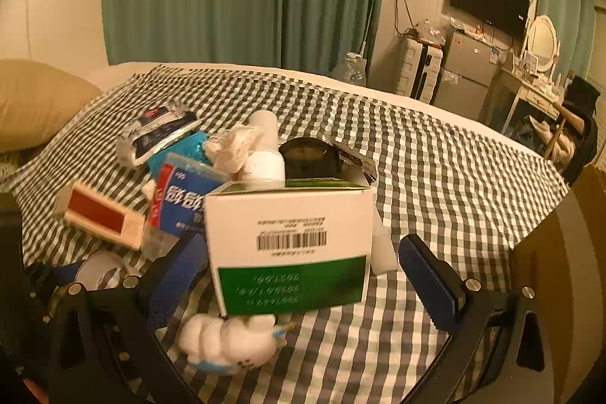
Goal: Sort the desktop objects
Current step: 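Carry the white tape roll in the left tool while the right tool carries the medicine box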
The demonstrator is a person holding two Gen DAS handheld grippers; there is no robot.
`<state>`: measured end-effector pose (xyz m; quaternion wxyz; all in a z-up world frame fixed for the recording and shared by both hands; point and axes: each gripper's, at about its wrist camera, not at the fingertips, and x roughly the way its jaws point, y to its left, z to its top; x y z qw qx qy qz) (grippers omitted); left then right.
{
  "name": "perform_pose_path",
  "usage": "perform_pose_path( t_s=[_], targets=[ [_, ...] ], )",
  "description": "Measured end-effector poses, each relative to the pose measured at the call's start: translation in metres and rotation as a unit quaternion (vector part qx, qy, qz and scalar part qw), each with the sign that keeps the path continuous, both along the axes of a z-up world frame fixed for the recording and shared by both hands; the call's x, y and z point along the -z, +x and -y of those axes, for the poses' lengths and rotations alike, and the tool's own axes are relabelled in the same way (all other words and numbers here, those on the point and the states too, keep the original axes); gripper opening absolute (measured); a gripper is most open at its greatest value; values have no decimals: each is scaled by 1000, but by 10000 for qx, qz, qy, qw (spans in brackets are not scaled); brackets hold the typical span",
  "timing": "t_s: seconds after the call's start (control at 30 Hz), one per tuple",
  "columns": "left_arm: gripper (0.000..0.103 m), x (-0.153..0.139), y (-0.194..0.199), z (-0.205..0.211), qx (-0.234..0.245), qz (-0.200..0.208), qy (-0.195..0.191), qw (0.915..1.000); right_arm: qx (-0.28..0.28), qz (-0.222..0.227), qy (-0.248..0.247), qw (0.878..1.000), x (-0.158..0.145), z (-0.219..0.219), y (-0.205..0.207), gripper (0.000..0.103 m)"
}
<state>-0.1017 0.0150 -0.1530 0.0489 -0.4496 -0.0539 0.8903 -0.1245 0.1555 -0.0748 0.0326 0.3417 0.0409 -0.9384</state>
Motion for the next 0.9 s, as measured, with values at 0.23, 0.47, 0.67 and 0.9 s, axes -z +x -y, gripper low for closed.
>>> perform_pose_path(
  t_s=[0.23,0.47,0.67,0.9],
  targets=[
    [89,5,-5,0,0,-176,-25,9998,-135,232,-74,9996,12,2,-16,103],
    [82,-2,-2,1,146,-253,9,9996,-10,346,-403,9986,13,-5,-15,91],
    [82,-19,9,-3,357,-445,53,9984,126,143,-537,9984,-2,-7,3,91],
    [82,-44,28,-4,649,-852,-39,9942,99,12,-575,9983,-20,-1,26,91]
  ],
)
